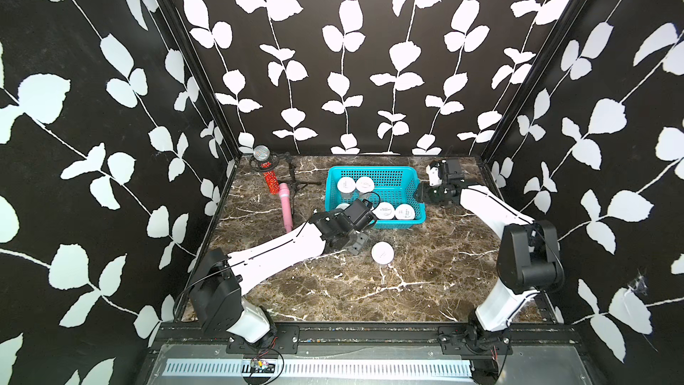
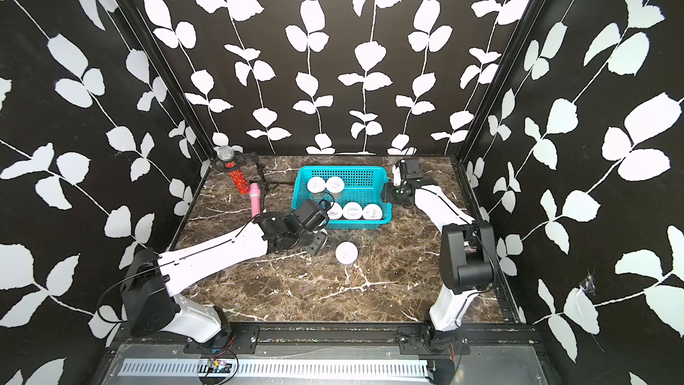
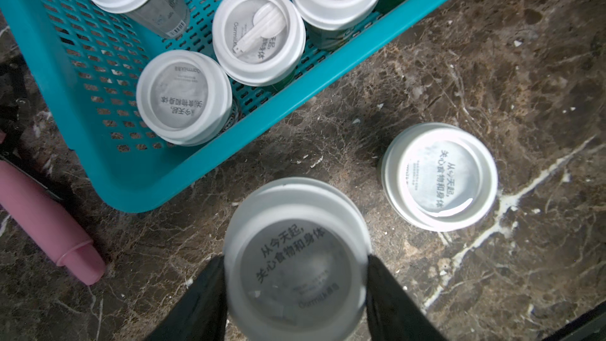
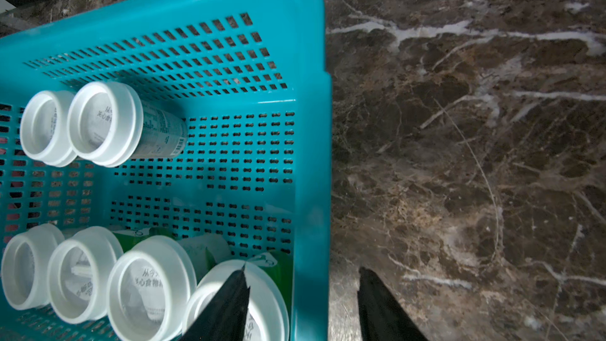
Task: Put the yogurt in the basket
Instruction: Place the yogurt in the basket.
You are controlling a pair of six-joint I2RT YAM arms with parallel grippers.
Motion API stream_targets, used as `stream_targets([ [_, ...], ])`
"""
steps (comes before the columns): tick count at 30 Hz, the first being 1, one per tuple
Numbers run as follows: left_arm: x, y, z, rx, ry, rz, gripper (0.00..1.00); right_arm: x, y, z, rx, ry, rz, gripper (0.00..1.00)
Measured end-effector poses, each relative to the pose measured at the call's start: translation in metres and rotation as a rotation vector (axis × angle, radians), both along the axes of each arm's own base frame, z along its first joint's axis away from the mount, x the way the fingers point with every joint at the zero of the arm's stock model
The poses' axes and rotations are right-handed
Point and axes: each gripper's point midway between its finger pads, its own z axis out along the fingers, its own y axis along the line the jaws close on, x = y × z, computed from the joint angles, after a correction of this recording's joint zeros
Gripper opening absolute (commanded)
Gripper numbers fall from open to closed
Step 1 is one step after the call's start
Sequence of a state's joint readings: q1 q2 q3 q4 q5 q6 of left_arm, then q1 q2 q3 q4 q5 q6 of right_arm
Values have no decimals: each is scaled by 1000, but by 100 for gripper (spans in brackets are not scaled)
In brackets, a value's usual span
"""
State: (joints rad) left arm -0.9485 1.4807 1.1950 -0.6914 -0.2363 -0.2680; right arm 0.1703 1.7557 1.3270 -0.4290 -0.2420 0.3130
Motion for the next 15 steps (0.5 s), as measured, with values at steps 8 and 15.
stream_targets([
  [8,2,6,8,8,-33,10,59,22,-3,-5,-23,0,-5,37],
  [15,6,6,17,14,-59,-3,59,20,-2,-8,-22,14,-3,29],
])
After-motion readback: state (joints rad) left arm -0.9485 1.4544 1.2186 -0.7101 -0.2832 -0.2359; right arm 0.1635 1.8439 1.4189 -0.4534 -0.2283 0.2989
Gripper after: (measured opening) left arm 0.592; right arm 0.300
